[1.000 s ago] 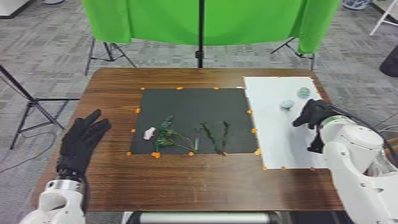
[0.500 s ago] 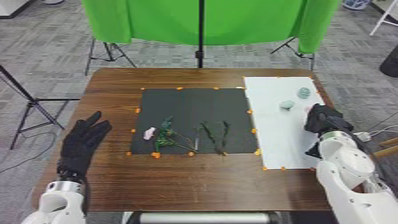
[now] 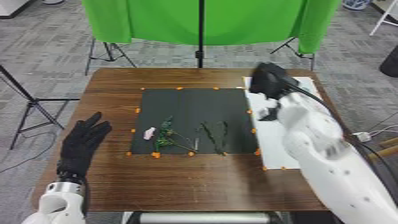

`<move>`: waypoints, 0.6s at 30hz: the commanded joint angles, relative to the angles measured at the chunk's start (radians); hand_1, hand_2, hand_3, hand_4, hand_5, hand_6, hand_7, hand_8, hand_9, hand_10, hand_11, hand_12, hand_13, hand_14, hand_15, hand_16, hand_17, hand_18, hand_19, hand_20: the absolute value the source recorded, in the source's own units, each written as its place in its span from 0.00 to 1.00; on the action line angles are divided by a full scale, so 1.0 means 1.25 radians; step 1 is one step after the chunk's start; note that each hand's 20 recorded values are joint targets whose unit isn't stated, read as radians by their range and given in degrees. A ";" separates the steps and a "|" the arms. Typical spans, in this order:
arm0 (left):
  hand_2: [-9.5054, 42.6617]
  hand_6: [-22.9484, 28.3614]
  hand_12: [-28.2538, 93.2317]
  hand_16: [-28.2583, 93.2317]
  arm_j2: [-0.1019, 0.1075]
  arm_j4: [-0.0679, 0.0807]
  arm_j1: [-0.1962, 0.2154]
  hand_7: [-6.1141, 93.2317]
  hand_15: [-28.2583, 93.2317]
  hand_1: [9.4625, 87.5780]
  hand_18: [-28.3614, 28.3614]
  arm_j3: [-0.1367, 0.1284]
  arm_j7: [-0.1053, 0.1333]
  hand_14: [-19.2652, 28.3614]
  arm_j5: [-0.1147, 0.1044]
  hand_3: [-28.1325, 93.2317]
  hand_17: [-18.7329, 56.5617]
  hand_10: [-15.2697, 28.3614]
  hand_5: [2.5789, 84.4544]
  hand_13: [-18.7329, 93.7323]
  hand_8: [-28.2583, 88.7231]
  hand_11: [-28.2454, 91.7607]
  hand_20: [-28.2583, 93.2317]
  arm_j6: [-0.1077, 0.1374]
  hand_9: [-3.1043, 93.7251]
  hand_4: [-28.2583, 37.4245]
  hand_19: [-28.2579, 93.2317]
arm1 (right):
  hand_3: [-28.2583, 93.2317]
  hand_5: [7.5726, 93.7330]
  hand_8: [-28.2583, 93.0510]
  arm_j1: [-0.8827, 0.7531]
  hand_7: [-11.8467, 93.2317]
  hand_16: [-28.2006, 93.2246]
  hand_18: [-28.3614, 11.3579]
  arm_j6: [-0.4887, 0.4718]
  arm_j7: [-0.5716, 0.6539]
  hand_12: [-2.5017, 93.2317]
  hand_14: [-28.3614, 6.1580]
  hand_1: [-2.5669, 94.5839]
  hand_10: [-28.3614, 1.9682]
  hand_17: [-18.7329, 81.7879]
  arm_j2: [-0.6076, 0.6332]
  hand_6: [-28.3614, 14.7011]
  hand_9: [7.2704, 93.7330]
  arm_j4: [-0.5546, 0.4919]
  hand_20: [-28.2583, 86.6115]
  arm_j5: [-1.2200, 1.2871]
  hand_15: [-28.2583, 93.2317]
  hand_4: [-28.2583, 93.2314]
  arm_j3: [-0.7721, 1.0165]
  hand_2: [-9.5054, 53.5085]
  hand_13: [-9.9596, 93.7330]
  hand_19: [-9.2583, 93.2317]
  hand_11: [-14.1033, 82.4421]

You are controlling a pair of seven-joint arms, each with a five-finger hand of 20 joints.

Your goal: Arrange flowers

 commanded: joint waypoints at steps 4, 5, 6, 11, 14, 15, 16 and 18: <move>0.11 0.58 0.35 0.28 0.007 0.019 -0.038 0.12 0.33 0.12 0.72 0.037 -0.003 0.76 0.003 0.78 0.34 0.70 0.50 0.48 0.20 0.37 0.38 -0.017 0.49 0.03 0.25 | 0.49 0.81 0.32 0.146 0.29 0.54 0.53 -0.153 -0.115 0.42 0.80 0.82 0.61 0.83 -0.373 0.61 0.94 0.204 0.69 -0.130 0.71 0.22 -0.158 0.04 0.95 1.00 0.28; 0.10 0.58 0.35 0.28 0.009 0.013 -0.031 0.13 0.33 0.12 0.72 0.037 0.001 0.76 0.006 0.78 0.33 0.70 0.51 0.48 0.20 0.38 0.38 -0.018 0.49 0.03 0.25 | 0.46 0.81 0.32 0.140 0.29 0.54 0.53 -0.158 -0.119 0.41 0.80 0.83 0.60 0.82 -0.388 0.61 0.94 0.216 0.69 -0.148 0.71 0.24 -0.161 0.05 0.95 1.00 0.30; 0.10 0.58 0.35 0.28 0.010 0.015 -0.035 0.13 0.33 0.12 0.72 0.038 -0.001 0.77 0.006 0.78 0.33 0.70 0.51 0.48 0.20 0.38 0.38 -0.020 0.49 0.02 0.25 | 0.44 0.80 0.32 0.135 0.29 0.54 0.53 -0.154 -0.127 0.40 0.80 0.84 0.60 0.82 -0.406 0.60 0.93 0.237 0.69 -0.173 0.71 0.24 -0.159 0.07 0.95 1.00 0.31; 0.10 0.58 0.35 0.27 0.020 0.020 -0.045 0.14 0.35 0.11 0.72 0.041 -0.002 0.77 0.001 0.79 0.33 0.71 0.51 0.48 0.19 0.39 0.38 -0.013 0.50 0.01 0.25 | 0.44 0.81 0.32 0.135 0.29 0.53 0.52 -0.162 -0.179 0.39 0.80 0.84 0.60 0.82 -0.487 0.61 0.93 0.336 0.69 -0.296 0.72 0.24 -0.120 0.06 0.95 1.00 0.32; 0.11 0.58 0.35 0.27 0.021 0.016 -0.039 0.14 0.35 0.11 0.73 0.041 0.002 0.77 0.000 0.78 0.33 0.71 0.51 0.48 0.19 0.40 0.38 -0.014 0.50 0.01 0.26 | 0.51 0.81 0.31 0.134 0.30 0.53 0.52 -0.151 -0.209 0.41 0.79 0.80 0.62 0.82 -0.526 0.63 0.95 0.379 0.69 -0.365 0.71 0.21 -0.096 0.03 0.96 1.00 0.30; 0.11 0.58 0.34 0.27 0.024 0.020 -0.047 0.14 0.35 0.11 0.73 0.045 0.000 0.77 0.000 0.78 0.33 0.70 0.51 0.48 0.19 0.40 0.38 -0.018 0.50 0.01 0.26 | 0.52 0.81 0.31 0.137 0.30 0.53 0.52 -0.150 -0.213 0.41 0.79 0.80 0.62 0.82 -0.533 0.63 0.95 0.390 0.69 -0.383 0.71 0.20 -0.089 0.03 0.96 1.00 0.30; 0.11 0.58 0.34 0.27 0.024 0.019 -0.047 0.14 0.35 0.11 0.73 0.046 0.001 0.77 0.001 0.78 0.33 0.70 0.51 0.48 0.19 0.39 0.38 -0.017 0.50 0.01 0.26 | 0.52 0.81 0.31 0.138 0.30 0.53 0.52 -0.144 -0.223 0.41 0.79 0.80 0.62 0.82 -0.545 0.63 0.95 0.404 0.69 -0.402 0.71 0.20 -0.078 0.03 0.96 1.00 0.30; 0.12 0.58 0.34 0.27 0.025 0.021 -0.051 0.13 0.35 0.10 0.73 0.049 0.003 0.77 0.001 0.78 0.33 0.70 0.51 0.48 0.19 0.39 0.38 -0.018 0.50 0.01 0.26 | 0.55 0.81 0.31 0.138 0.31 0.53 0.52 -0.146 -0.224 0.42 0.79 0.78 0.63 0.83 -0.559 0.64 0.95 0.419 0.68 -0.428 0.71 0.18 -0.064 0.02 0.96 1.00 0.28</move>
